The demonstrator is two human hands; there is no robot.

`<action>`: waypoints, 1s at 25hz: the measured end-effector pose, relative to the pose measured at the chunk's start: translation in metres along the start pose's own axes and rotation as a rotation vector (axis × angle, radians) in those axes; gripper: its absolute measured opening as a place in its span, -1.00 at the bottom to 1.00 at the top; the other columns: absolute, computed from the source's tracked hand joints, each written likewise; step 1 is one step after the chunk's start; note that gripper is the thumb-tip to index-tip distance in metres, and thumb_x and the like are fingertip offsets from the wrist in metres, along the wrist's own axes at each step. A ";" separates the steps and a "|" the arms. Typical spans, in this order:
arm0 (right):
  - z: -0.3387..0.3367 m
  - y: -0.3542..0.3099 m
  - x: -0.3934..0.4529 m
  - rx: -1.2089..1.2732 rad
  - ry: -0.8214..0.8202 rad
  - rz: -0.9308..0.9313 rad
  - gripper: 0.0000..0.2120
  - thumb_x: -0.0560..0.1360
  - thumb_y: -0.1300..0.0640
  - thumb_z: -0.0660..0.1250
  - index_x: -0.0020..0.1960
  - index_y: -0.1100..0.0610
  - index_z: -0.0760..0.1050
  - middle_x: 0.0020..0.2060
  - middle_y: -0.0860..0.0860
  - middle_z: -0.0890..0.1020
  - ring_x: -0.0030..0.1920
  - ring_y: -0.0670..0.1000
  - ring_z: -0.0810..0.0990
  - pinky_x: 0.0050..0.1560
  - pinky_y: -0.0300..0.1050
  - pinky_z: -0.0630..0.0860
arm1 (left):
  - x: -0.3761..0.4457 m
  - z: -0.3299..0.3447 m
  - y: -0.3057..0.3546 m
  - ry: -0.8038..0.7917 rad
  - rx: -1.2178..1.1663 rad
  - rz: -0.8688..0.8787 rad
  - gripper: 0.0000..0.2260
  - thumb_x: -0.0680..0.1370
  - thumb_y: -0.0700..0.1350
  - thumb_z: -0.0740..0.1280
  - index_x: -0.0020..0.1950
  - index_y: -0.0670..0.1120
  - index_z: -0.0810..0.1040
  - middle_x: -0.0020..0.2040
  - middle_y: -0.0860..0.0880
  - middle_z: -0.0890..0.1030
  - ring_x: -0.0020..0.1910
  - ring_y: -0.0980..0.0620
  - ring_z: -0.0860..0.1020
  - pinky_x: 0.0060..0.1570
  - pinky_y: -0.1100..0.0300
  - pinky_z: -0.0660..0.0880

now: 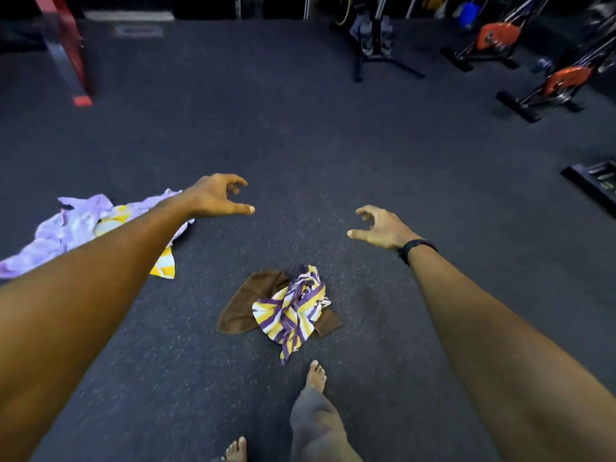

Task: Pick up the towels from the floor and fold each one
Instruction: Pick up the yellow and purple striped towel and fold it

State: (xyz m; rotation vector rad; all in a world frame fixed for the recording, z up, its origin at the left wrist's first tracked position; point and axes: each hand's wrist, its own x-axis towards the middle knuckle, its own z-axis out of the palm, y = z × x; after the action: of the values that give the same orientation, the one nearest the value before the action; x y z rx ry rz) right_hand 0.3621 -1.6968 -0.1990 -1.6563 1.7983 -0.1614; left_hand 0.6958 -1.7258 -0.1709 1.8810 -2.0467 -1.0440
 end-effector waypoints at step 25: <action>0.448 0.344 0.396 -0.395 -0.359 0.131 -0.51 0.55 0.08 0.31 0.45 0.00 0.31 0.34 0.11 0.45 0.29 0.19 0.46 0.20 0.09 0.44 | 0.340 0.527 -0.359 -0.254 -0.084 -0.443 -0.63 0.59 -0.14 0.28 0.38 -0.18 0.34 0.25 -0.23 0.50 0.20 -0.15 0.47 0.28 0.00 0.37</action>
State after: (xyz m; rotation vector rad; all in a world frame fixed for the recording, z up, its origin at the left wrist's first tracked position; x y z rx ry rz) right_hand 0.3349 -1.8437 -0.8721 -1.6871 1.7219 0.5491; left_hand 0.6262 -1.8302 -0.8825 2.3194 -1.6982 -1.5130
